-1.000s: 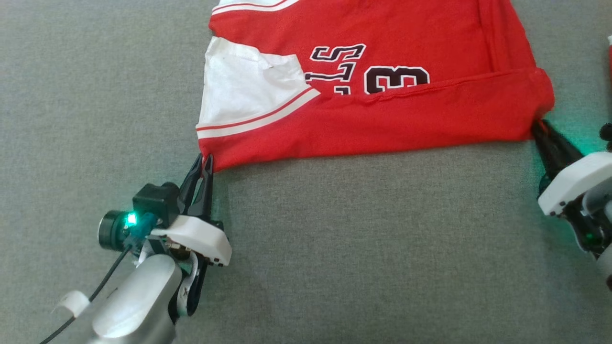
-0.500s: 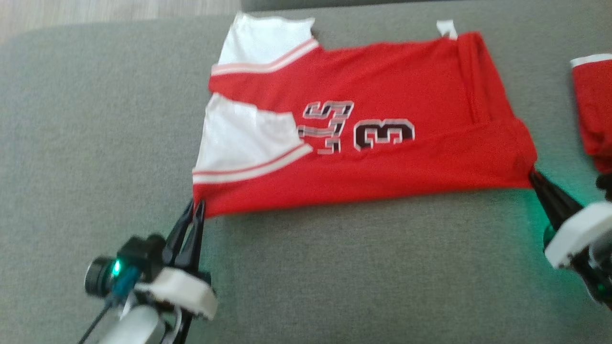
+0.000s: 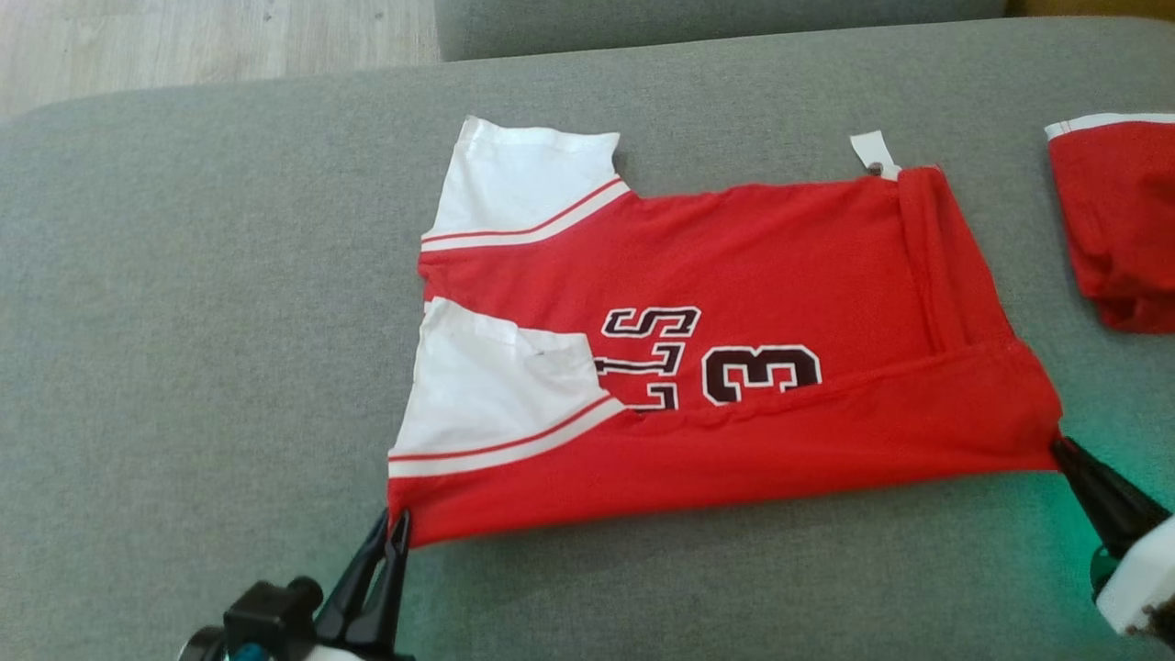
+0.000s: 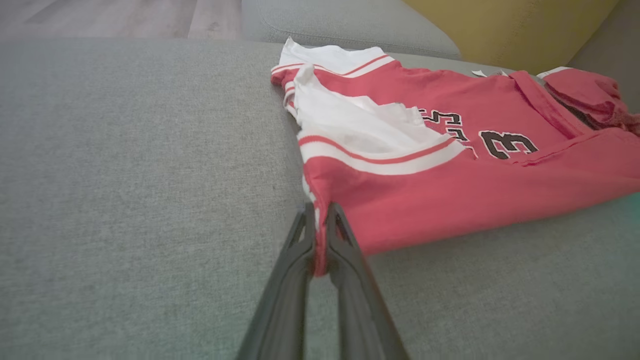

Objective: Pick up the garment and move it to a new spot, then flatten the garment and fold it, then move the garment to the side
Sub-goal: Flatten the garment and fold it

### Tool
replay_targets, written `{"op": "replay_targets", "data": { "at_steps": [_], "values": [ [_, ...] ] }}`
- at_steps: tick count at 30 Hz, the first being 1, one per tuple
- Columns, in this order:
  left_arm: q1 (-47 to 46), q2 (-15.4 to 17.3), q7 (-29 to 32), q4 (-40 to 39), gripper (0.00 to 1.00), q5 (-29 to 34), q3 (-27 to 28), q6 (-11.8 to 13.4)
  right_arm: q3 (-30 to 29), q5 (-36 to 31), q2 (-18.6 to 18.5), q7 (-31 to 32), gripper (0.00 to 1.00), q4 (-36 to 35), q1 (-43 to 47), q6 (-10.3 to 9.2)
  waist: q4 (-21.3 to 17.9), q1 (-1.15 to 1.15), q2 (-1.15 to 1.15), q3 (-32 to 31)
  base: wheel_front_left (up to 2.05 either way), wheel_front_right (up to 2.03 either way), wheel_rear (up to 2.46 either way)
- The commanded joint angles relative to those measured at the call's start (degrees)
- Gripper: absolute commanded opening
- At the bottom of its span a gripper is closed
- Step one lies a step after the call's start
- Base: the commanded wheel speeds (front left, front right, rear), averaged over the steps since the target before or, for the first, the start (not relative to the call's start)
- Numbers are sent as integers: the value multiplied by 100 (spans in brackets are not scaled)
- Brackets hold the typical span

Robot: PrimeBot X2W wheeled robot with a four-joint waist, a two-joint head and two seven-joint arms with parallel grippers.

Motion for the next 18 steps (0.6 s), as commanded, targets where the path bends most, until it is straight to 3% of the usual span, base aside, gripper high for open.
{"op": "replay_targets", "data": {
  "at_steps": [1, 4, 5, 6, 7, 8, 13, 18],
  "values": [
    [-77, 170, 26, -196, 0, -56, 153, 17, -135, -5, -322, -2, 0, -117, 161, -4, 0, 1, 0, 1, 0, 0, 0],
    [-101, 152, 159, -151, 0, -99, 60, -54, -292, -84, -258, 88, 0, -127, 285, -4, -3, 1, 0, -1, 0, 0, 0],
    [-137, 157, 223, -123, 0, -85, 10, -90, -346, -133, -224, 128, 97, -96, 302, -4, -4, 1, 0, 0, 0, 0, 0],
    [-172, 164, 274, -96, 18, -63, -27, -104, -392, -193, -192, 154, 100, -90, 306, -4, -11, 1, 0, 3, 0, 0, 0],
    [-195, 163, 318, -75, 43, -59, -42, -96, -455, -252, -157, 168, 100, -93, 290, -4, -28, 1, 0, 7, 0, 0, 0],
    [-213, 173, 361, -67, 97, -50, -43, -65, -535, -311, -124, 164, 100, -104, 263, -4, -50, 1, 0, 17, 0, 0, 0],
    [-423, 439, 532, -391, 100, 165, 91, 194, -979, -652, -32, 129, 100, -251, 137, -4, -166, 1, 0, 152, 0, 0, 0],
    [-1181, 888, 922, -905, 100, 458, 317, 173, -1297, -911, 69, 144, 100, -484, 28, -4, -225, 1, 0, 451, 0, 0, 0]
  ]
}}
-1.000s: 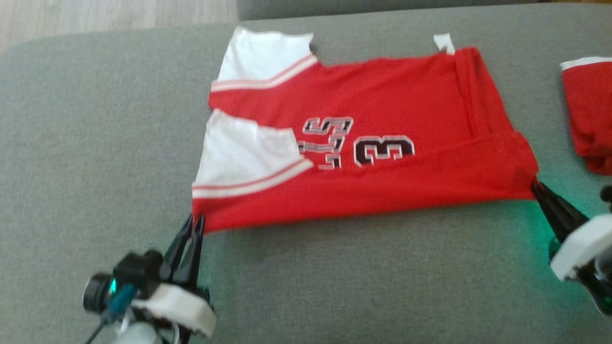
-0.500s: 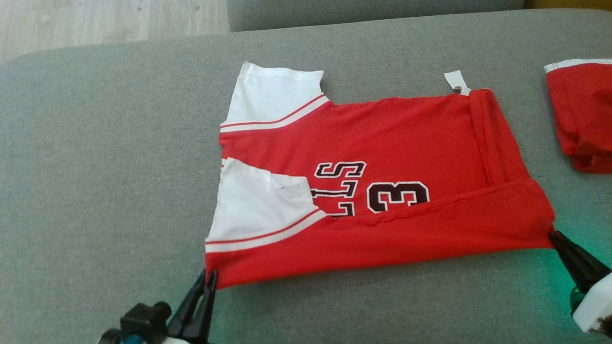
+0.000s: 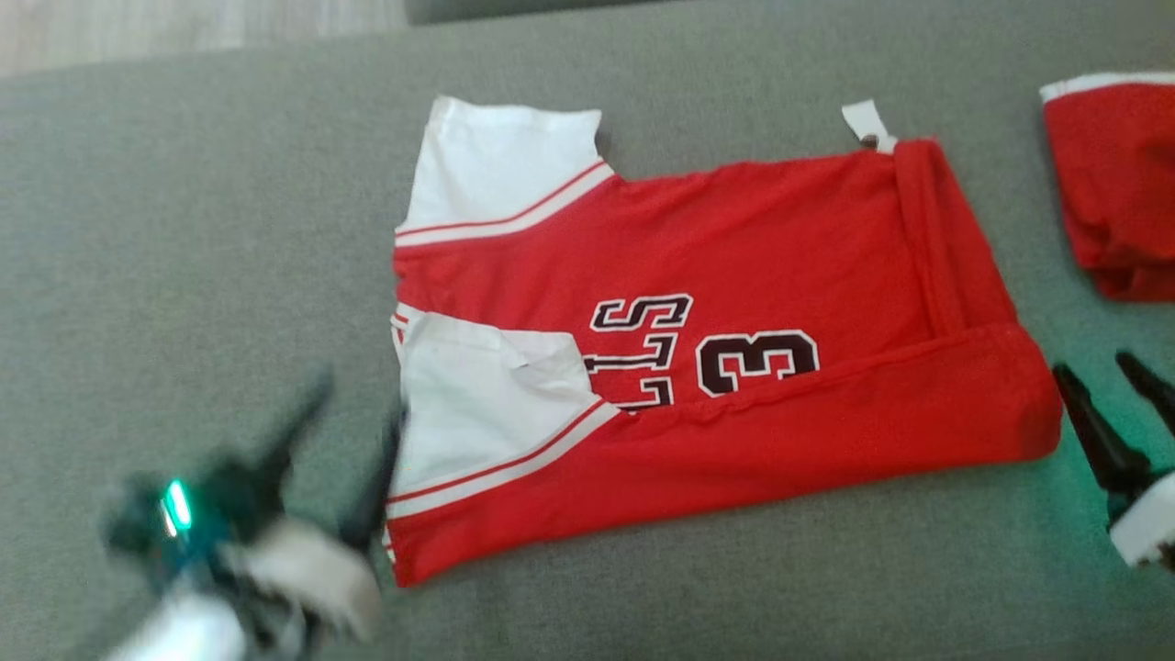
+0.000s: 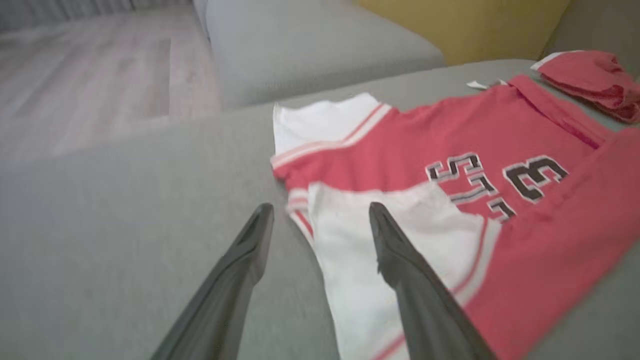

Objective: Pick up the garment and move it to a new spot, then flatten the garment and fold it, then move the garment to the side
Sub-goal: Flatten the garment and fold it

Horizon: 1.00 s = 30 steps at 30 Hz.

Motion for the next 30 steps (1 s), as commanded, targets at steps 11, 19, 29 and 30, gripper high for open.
{"op": "replay_targets", "data": {
  "at_steps": [11, 19, 29, 30],
  "values": [
    [-3938, 340, 2292, 709, 100, -504, 499, -1641, -529, -647, 54, 384, 100, -895, -498, -4, -337, 0, 0, 1139, 0, 0, 0],
    [-5443, -66, 3291, 2489, 100, -856, 397, -2208, -534, -815, 185, 599, 100, -1262, -824, -4, -724, 0, 0, 1682, 0, 0, 0],
    [-5928, -29, 3569, 3754, 100, -754, 274, -2326, -375, -846, 339, 585, 100, -1282, -1083, -4, -1105, 0, 0, 1969, 0, 0, 0],
    [-5933, -30, 3563, 3818, 100, -745, 257, -2338, -368, -841, 348, 571, 100, -1264, -1094, -4, -1117, 0, 0, 1980, 0, 0, 0]
  ]
}}
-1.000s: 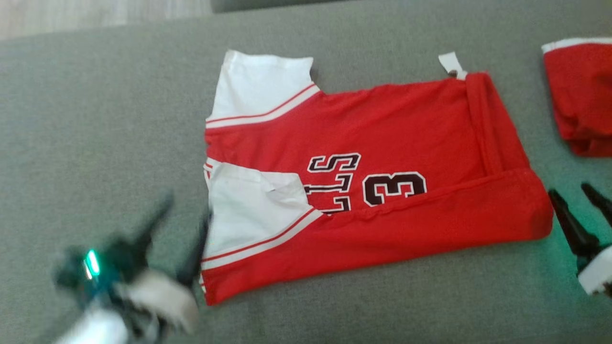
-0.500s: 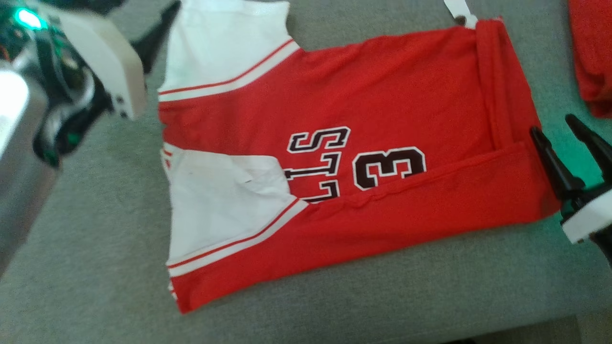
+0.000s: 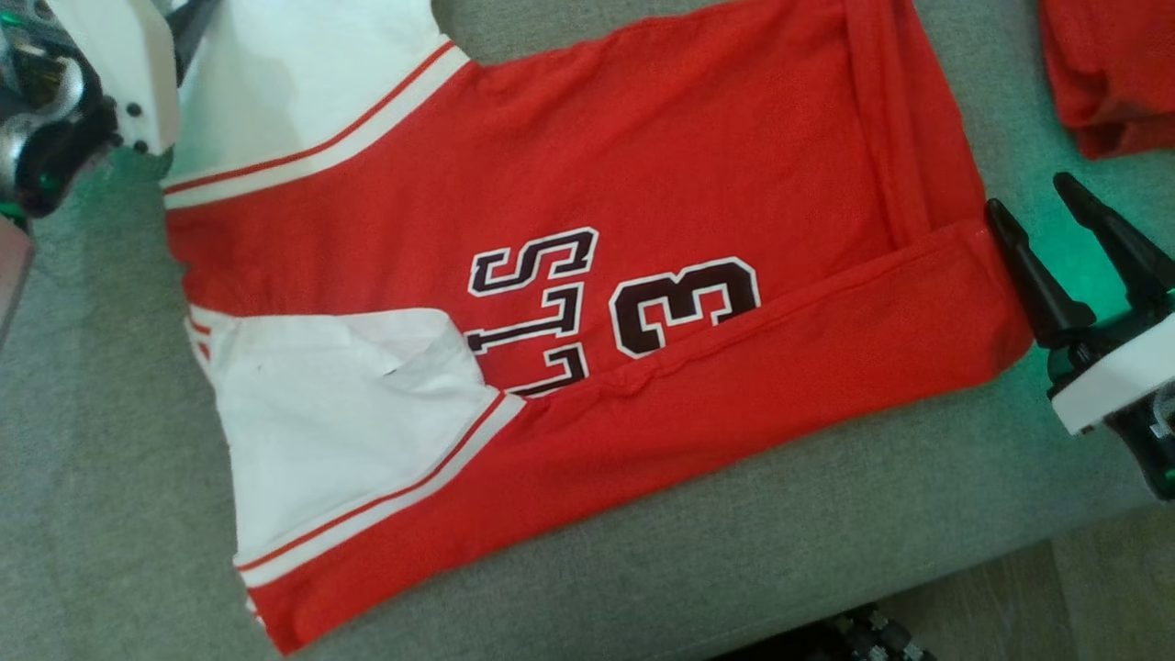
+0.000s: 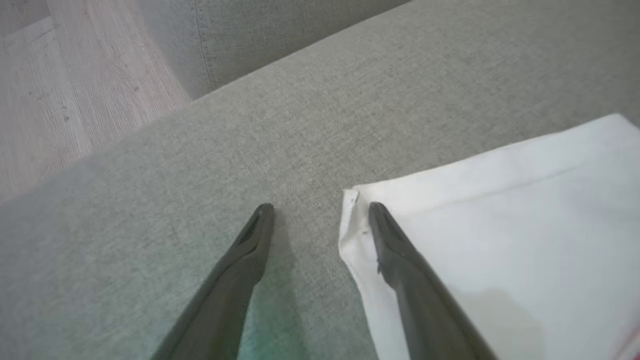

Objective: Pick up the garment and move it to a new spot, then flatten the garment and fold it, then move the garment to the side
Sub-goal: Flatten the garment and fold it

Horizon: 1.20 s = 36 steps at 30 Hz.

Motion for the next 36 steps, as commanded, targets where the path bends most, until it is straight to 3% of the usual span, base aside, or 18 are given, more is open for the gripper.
{"op": "replay_targets", "data": {
  "at_steps": [1, 3, 4, 5, 6, 13, 18, 25, 33, 35, 36],
  "values": [
    [-302, 265, -38, -27, 100, 80, 184, -32, 24, -19, -148, -76, 100, -62, 31, -4, -61, 0, 0, 63, 0, 0, 0],
    [-303, 265, -63, 65, 100, 75, 120, -107, 40, -4, -139, -113, 100, 1, 17, -4, -79, 0, 0, 83, 0, 0, 0],
    [-314, 266, -81, 73, 47, 81, 96, -131, 44, -1, -143, -124, 100, 22, 9, -4, -81, 0, 0, 85, 0, 0, 0],
    [-326, 265, -107, 73, 18, 89, 69, -157, 45, 2, -150, -135, 100, 44, -4, -4, -80, 0, 0, 86, 0, 0, 0],
    [-337, 260, -137, 58, 0, 86, 40, -187, 42, 4, -159, -144, 100, 59, -28, -4, -76, 0, 0, 86, 0, 0, 0],
    [-509, 188, -378, -20, 0, 118, -111, -281, 140, 94, -233, 15, 100, -99, -716, -4, 7, 0, 0, 61, 0, 0, 0],
    [-597, 119, -457, -70, 0, 87, -227, -310, 707, 526, -121, 782, 100, -105, -1656, -4, 126, 0, 0, 8, 0, 0, 0],
    [-737, -8, -562, -255, 0, -4, -509, -334, 1533, 1015, 248, 1670, 100, 996, -2959, -4, 415, 0, 0, -18, 0, 0, 0],
    [-848, -14, -719, -288, 0, -64, -726, -339, 1794, 1071, 345, 1739, 100, 1814, -3421, -4, 547, 0, 0, -36, 0, 0, 0],
    [-864, -11, -756, -277, 0, -95, -774, -339, 1855, 1111, 372, 1731, 86, 1933, -3478, -4, 565, 0, 0, -43, 0, 0, 0],
    [-875, -7, -771, -271, 0, -111, -798, -339, 1881, 1135, 387, 1715, 70, 1980, -3508, -4, 574, 0, 0, -45, 0, 0, 0]
  ]
}}
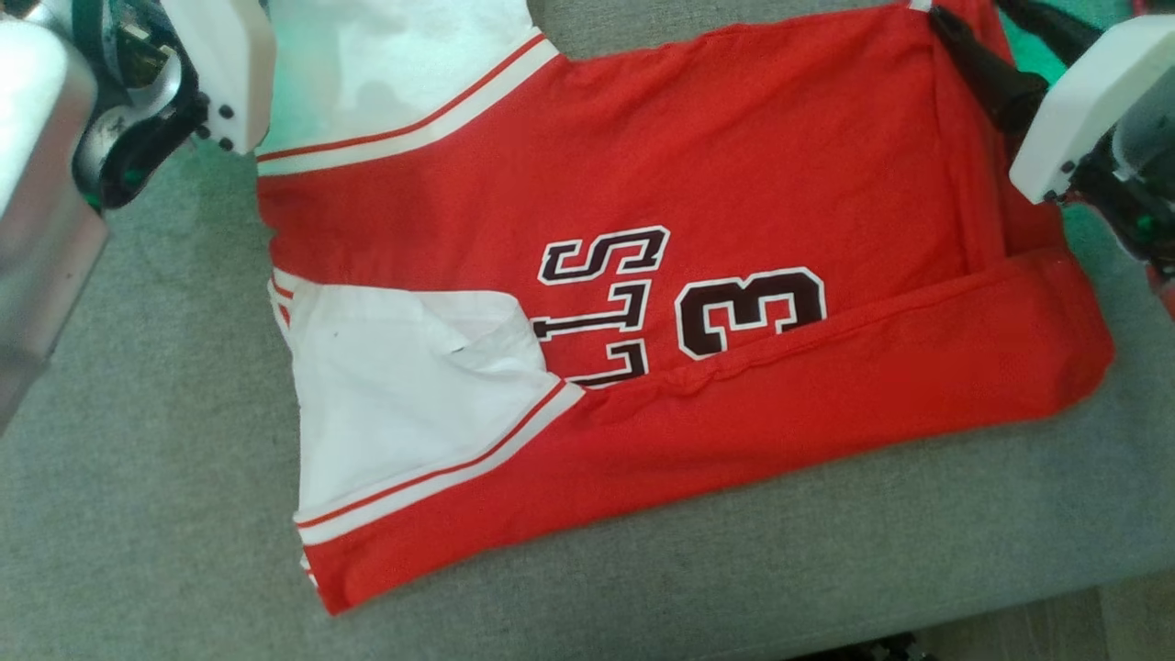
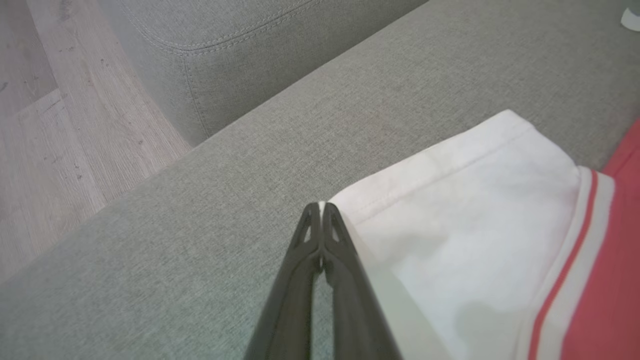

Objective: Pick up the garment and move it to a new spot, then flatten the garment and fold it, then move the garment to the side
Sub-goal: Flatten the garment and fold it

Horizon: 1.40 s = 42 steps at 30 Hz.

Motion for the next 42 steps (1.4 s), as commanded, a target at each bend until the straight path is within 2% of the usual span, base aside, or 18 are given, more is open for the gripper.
{"op": "replay_targets", "data": {
  "at_steps": [1, 2, 4, 9, 18, 19, 25, 30, 35, 42],
  "values": [
    [-374, 209, -50, -131, 0, -19, 184, -32, 12, 52, -43, -40, 47, -58, -26, -4, 10, 0, 0, -4, 0, 0, 0],
    [-384, 214, -65, -122, 0, -31, 160, -32, 39, 60, -38, -74, 37, -24, -59, -4, 17, 0, 0, -5, 0, 0, 0],
    [-402, 223, -96, -102, 0, -55, 110, -32, 100, 74, -34, -144, 0, 43, -112, -4, 30, 0, 0, -12, 0, 0, 0],
    [-473, 267, -325, -126, 0, -51, -33, -32, 196, 124, -47, -446, 0, 140, -219, -4, 63, 0, 0, -41, 0, 0, 0],
    [-724, 349, -1679, -108, 0, 193, -136, -33, 257, 373, -198, -996, 0, 187, -313, -4, 100, 0, 0, -272, 0, 0, 0],
    [-724, 349, -1679, -108, 0, 193, -136, -33, 257, 373, -198, -996, 0, 187, -313, -4, 100, 0, 0, -272, 0, 0, 0],
    [-579, 383, -2254, -228, 0, -25, -229, -33, 254, 593, -507, -1296, 0, 70, -87, -4, 224, 0, 0, -585, 0, 0, 0],
    [-32, 670, -2521, -794, 0, -225, -324, -24, 251, 702, -807, -1504, 0, -88, 385, -4, 405, 0, 0, -819, 0, 0, 0],
    [811, 1060, -2757, -1662, 0, -376, -354, 259, 151, 760, -1060, -1786, 0, -214, 999, -4, 597, 0, 0, -1068, 0, 0, 0],
    [2136, 1673, -2976, -2997, 0, -602, -443, 984, -164, 674, -1219, -2180, 0, -431, 1931, -4, 743, 0, 0, -1294, 0, 0, 0]
  ]
}}
